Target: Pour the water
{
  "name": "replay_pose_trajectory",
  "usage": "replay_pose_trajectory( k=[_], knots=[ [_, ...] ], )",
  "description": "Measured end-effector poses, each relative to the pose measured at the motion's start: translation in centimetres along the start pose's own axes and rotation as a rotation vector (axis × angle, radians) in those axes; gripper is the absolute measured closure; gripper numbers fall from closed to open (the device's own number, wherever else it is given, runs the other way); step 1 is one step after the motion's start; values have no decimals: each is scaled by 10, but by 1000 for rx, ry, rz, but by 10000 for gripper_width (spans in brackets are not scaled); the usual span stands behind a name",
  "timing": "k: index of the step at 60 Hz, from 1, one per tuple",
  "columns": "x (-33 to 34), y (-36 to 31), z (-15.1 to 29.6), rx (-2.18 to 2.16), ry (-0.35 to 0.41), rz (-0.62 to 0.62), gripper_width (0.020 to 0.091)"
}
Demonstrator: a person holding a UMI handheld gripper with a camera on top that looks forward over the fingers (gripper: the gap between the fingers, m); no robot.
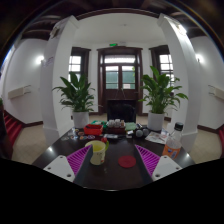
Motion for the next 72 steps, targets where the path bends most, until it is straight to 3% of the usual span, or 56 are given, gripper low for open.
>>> replay_pose_trajectory(
  k=[6,7,13,20,31,47,54,62,72],
  knots=[
    [16,11,-31,29,6,36,282],
    [2,4,-10,30,6,41,281],
    [14,19,-32,36,-23,44,298],
    [46,82,-97,16,-23,-31,301],
    [45,161,-85,-16,9,-184,299],
    [-22,214,-55,-3,86,-211,294],
    [-42,220,-48,7,115,-202,352],
    [-56,213,-53,9,110,-195,501],
    [-65,212,-65,17,92,-202,589]
  ],
)
Point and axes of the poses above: the point between the fingertips, and its own axes, seen from behind it with the camera up: y to the right, z up, x backward, against the way the camera looks, the point moved 1 cm from there along x, backward, against the way the camera looks, and after that the axes turned 11 degrees about y, right-handed, at the moved point
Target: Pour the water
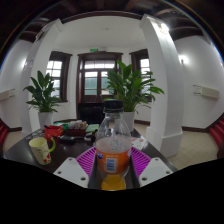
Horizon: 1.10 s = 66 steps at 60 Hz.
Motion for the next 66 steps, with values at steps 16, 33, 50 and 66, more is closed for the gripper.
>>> replay_pose_trajectory(
  k=[16,33,50,66],
  knots=[
    [1,-2,0,22,-3,15,789],
    [-12,-47,8,320,-21,116,790],
    [-59,-129,25,1099,2,275,789],
    [-84,-178,21,1681,95,403,786]
  ],
)
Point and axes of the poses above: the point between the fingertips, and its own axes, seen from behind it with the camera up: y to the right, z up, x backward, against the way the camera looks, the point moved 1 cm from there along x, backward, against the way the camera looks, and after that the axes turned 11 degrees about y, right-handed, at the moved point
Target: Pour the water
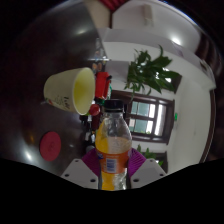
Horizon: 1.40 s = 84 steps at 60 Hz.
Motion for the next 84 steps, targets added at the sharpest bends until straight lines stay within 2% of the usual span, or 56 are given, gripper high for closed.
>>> replay_pose_trajectory(
  k=[7,20,32,35,48,51,63,64,69,71,72,75,84],
  knots=[
    [-10,2,20,206,-2,26,787],
    [-21,8,19,459,-36,52,787],
    [-24,2,11,475,-65,68,790],
    [-21,4,12,441,-47,61,783],
    [-2,27,-2,-169,-15,-4,787],
    [2,26,2,-371,-5,-17,767],
    [6,41,14,-1083,100,-3,767],
    [9,47,3,-1132,117,13,767],
    [1,33,11,-1344,152,-7,767],
    [1,32,-3,-1419,177,0,769],
    [-2,29,19,-1451,171,-11,769],
    [0,19,7,-1542,201,-2,769],
    [-11,-13,2,-1668,201,-5,768]
  ],
)
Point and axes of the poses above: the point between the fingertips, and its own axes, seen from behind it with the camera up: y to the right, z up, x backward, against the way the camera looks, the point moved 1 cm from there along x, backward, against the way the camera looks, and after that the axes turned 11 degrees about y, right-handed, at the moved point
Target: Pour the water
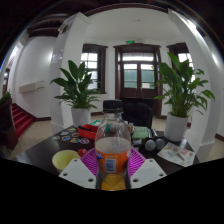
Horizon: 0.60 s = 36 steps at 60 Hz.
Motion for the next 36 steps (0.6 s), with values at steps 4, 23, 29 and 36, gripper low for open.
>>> replay_pose_trajectory(
  k=[4,23,29,36],
  knots=[
    [-2,5,-16,2,-3,-7,751],
    [5,7,-12,-23,71,-39,695],
    [6,6,-14,-27,44,-35,611],
    [19,5,-11,-55,19,-58,293]
  ],
)
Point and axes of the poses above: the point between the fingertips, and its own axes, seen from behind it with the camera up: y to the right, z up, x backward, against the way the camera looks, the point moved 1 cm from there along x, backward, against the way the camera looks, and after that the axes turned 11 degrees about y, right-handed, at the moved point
